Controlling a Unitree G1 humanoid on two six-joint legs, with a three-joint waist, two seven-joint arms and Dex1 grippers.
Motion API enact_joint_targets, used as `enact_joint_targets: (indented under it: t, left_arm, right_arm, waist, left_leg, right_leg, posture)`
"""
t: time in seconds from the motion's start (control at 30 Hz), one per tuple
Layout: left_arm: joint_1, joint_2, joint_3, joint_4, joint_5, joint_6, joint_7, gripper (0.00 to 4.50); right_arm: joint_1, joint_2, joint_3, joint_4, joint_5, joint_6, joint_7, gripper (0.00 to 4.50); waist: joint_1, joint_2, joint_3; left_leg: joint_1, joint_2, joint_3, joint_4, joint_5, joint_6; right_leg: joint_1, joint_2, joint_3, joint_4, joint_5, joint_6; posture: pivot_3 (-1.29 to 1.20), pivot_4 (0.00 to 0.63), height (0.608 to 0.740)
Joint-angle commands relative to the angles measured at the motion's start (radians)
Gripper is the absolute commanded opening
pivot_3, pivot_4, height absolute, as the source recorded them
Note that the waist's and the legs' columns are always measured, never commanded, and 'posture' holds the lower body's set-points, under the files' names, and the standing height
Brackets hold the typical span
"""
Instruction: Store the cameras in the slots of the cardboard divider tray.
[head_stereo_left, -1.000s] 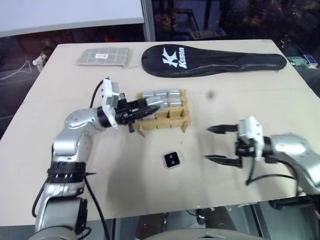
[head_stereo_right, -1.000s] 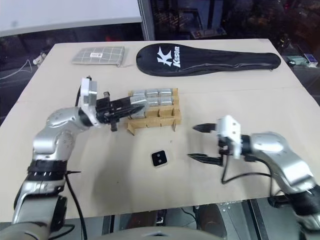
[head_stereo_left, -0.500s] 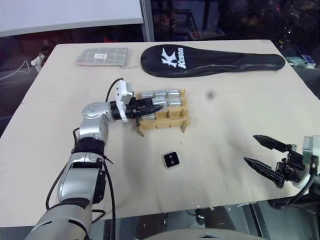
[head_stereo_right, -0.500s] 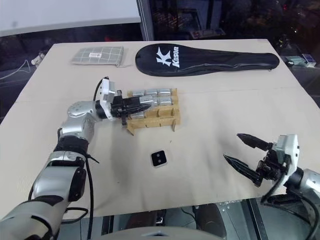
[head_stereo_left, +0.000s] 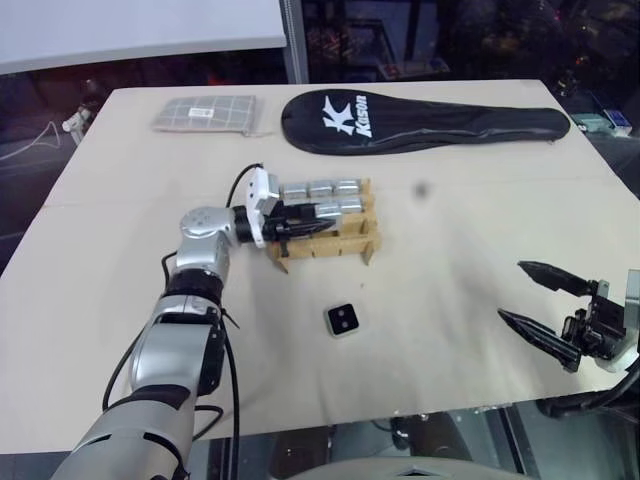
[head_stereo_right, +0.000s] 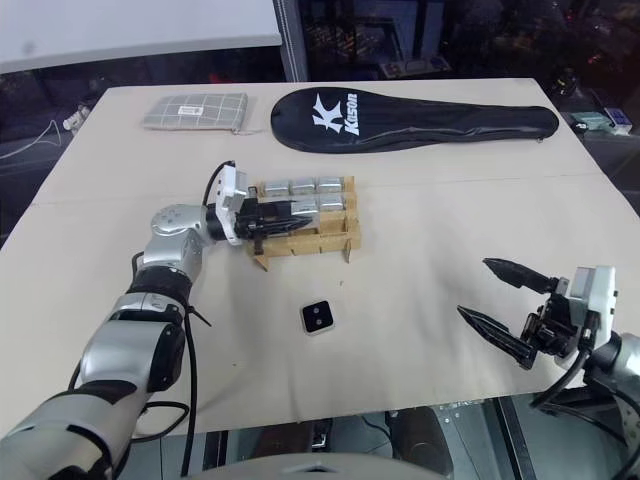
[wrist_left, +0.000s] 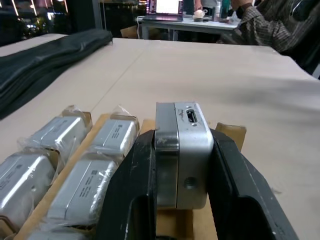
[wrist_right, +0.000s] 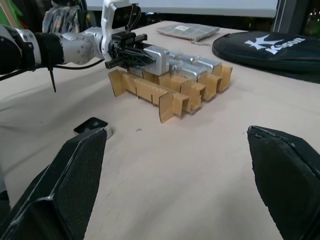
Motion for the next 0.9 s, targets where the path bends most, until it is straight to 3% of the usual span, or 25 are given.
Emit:
enact_joint_targets:
  t: [0.03,0.77,0.8,0.9]
  left_arm:
    - [-0.015,0.009,0.031,-0.005,-0.008,-0.025,-0.005,0.77]
    - [0.004,0.031,-0.009,-0.003,0.066,0.053,0.017,0.77]
    - [0.008,0.032,-0.012,-0.006,0.069,0.053,0.011,1.8]
    - [0.016,0.029,-0.008,-0.014,0.068,0.052,0.008,3.05]
  right_arm:
    - [-0.018,-0.005,-0.005,0.001,0.003,-0.009,0.009,4.45]
    - [-0.021,0.006,0.003,-0.004,-0.006,-0.016,-0.002,4.45]
    - [-0.02,0.006,0.003,-0.005,-0.007,-0.016,-0.002,4.5]
    - [-0.02,0.007,0.002,-0.004,-0.008,-0.015,-0.003,4.5]
  waist:
    - [0.0,0.0,0.0]
    - [0.001,0.0,-0.001]
    - [0.001,0.0,-0.001]
    - [0.001,0.0,-0.001]
  left_leg:
    - [0.0,0.0,0.0,0.0,0.0,0.0]
    - [0.004,0.0,0.0,0.0,0.0,0.0]
    - [0.004,0.0,0.0,0.0,0.0,0.0]
    - [0.004,0.0,0.0,0.0,0.0,0.0]
  right_leg:
    - [0.0,0.0,0.0,0.0,0.0,0.0]
    - [0.004,0.0,0.0,0.001,0.0,0.0]
    - [0.004,0.0,0.0,0.001,0.0,0.0]
    - [0.004,0.0,0.0,0.0,0.0,0.0]
  posture:
    - [0.0,0.15,0.74]
    - [0.0,0.15,0.74]
    - [0.0,0.15,0.74]
    - [0.0,0.15,0.74]
